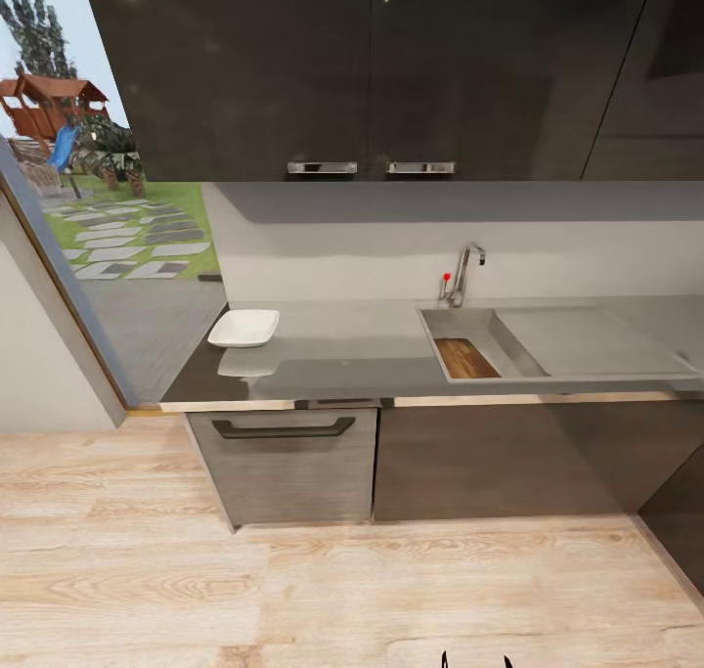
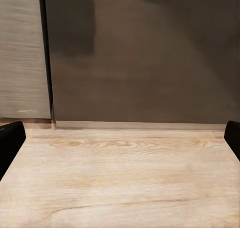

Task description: In the kitchen, take the Vidalia onion out of the sink, dice it on the chopping board with the paring knife, put the diced onion into the bowl on the countertop, then place both the paring knife and the chopping board into the sink.

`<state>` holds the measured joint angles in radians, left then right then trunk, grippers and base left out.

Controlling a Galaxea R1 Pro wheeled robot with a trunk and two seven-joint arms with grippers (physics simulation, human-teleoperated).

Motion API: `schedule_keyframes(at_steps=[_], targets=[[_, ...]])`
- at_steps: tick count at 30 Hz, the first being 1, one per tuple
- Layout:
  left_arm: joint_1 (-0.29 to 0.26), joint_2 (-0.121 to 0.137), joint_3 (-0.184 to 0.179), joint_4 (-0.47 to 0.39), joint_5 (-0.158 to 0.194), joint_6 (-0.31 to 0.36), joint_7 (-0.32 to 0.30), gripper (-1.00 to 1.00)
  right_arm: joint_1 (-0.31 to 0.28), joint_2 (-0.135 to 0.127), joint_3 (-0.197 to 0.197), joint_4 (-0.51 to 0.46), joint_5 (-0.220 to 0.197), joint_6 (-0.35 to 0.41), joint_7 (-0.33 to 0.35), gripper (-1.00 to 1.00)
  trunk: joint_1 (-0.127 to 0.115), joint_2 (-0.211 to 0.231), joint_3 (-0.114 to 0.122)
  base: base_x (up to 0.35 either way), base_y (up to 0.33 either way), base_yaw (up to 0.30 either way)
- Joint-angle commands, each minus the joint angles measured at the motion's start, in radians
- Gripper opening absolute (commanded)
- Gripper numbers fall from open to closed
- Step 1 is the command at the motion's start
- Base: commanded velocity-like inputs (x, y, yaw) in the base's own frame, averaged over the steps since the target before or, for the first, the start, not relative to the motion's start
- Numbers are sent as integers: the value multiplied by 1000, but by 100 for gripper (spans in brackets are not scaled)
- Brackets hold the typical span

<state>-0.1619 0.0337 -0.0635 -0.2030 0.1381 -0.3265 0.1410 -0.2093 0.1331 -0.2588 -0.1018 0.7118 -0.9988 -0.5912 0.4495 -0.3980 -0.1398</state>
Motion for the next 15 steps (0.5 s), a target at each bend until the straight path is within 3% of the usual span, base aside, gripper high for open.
schedule_keyframes(at_steps=[1, 15], targets=[[-1, 0, -7, 0, 9, -3, 3, 100, -1, 0, -5, 1, 11, -1, -7, 100, 1, -2, -2, 0, 0, 0], [-1, 0, -7, 0, 9, -3, 3, 100, -1, 0, -5, 0, 11, -1, -9, 100, 1, -2, -2, 0, 0, 0]])
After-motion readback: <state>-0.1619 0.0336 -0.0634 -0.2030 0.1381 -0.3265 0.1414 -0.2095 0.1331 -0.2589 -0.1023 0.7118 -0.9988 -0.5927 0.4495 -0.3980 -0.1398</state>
